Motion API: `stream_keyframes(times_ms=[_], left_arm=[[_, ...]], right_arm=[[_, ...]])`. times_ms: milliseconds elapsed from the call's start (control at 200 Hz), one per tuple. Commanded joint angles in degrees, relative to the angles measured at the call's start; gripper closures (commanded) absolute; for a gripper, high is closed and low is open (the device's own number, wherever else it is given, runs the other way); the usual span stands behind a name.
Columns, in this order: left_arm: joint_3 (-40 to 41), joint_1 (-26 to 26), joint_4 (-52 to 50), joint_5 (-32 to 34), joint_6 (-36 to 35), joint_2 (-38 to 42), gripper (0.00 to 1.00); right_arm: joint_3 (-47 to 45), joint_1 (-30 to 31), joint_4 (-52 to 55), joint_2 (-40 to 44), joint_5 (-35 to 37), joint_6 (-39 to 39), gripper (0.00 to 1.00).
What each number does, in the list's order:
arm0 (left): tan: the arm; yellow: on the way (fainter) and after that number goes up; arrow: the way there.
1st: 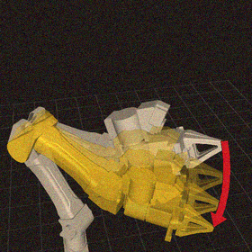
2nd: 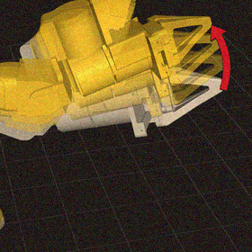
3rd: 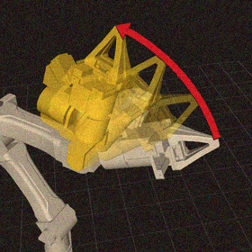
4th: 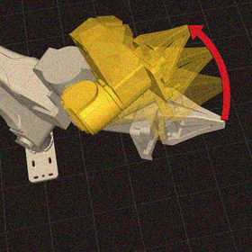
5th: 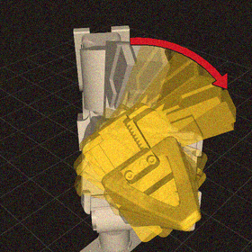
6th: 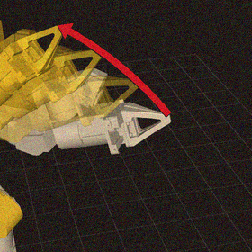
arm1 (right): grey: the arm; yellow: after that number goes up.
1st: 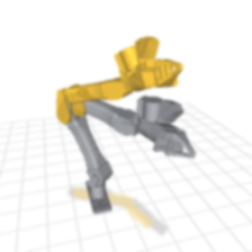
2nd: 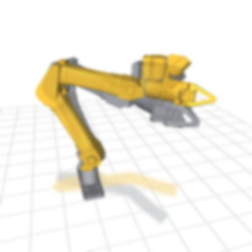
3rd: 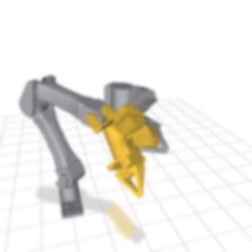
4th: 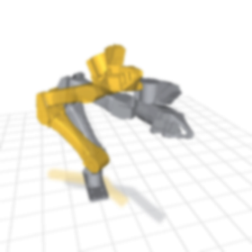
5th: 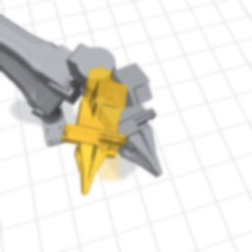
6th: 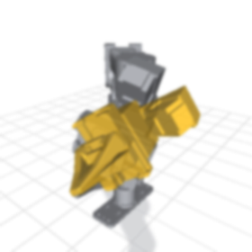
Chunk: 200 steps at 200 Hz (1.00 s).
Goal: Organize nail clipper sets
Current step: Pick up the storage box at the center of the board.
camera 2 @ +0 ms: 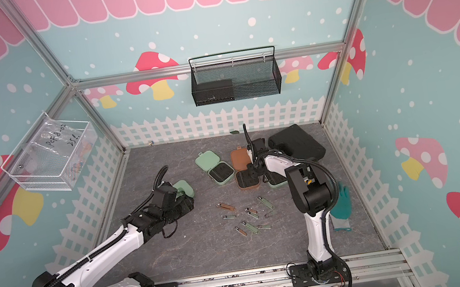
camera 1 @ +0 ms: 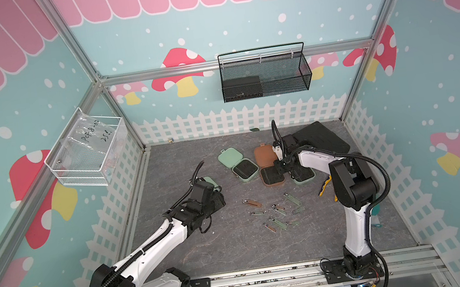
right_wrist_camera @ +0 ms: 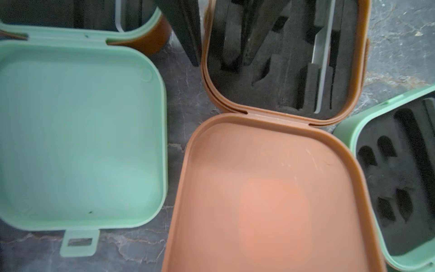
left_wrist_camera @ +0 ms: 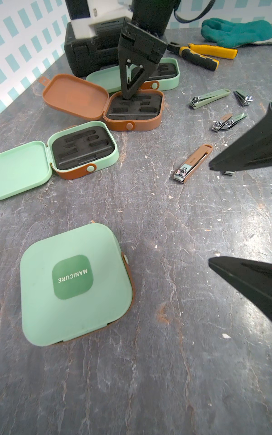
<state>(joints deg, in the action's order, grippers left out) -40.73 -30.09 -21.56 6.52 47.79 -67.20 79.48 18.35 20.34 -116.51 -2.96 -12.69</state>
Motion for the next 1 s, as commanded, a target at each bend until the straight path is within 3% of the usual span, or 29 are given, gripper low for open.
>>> stream_keyframes(times_ms=[0,520,605,726,886,996], left_arm=[[0.56,-0.23,0.64,0.99,0.91,-0.21,0.4],[0.13,-0.24,1.46,0.56,0.91,-0.99,0.4],[-0.05,-0.23,1.61,0.42,0.92,-1.59,0.4],[-0.4,-0.18,1.56,0.15,0.74,-2.06,0.41],[-2.14,-0.15,-2.38,2.21,-0.78,-0.15,0.41],[-4.18,0.56,-7.53,3.94,-2.09,2.45,0.41]], right_arm=[[-1.76,-0.07,0.23,-1.33,0.3,0.08,0.7],[-9.2,-0.07,0.24,2.94,0.59,-1.2,0.75],[-9.27,0.0,0.23,2.52,0.09,-1.29,0.8],[-8.52,0.02,0.39,1.4,-0.25,-1.07,1.0],[-7.16,0.02,1.4,3.83,-1.1,-0.67,1.0],[-7.57,0.1,1.43,10.11,-3.93,-0.42,1.0]])
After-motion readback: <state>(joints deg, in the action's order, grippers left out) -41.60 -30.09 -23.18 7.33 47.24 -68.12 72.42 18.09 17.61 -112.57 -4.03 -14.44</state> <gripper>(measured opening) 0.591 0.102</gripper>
